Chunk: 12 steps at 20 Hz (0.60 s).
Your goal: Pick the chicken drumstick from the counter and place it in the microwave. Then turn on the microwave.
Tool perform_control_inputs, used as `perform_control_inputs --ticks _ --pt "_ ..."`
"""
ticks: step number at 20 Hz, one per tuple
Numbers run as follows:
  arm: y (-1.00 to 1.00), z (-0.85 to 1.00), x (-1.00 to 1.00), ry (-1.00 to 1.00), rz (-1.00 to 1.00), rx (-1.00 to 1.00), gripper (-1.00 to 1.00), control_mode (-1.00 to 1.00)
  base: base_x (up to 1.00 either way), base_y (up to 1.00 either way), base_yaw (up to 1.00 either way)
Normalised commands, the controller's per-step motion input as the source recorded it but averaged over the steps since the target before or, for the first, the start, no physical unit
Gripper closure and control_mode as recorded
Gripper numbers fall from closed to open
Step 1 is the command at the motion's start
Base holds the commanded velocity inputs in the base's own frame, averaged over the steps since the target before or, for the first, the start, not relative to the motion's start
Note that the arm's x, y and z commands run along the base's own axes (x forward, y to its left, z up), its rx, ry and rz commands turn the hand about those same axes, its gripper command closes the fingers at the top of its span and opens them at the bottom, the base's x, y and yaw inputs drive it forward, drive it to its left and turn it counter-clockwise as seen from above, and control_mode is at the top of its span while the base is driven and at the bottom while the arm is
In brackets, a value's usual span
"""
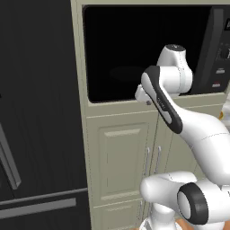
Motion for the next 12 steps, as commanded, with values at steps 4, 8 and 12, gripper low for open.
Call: perform_control_inputs --ticks 4,8,12 --pt "0.00 0.00 0.00 0.00 0.00 0.00 -1.00 1.00 0.00 0.00 0.00" --pt "0.00 0.00 0.00 0.00 0.00 0.00 -1.00 1.00 0.00 0.00 0.00" --pt "0.00 0.00 0.00 0.00 0.00 0.00 -1.00 1.00 0.00 0.00 0.00"
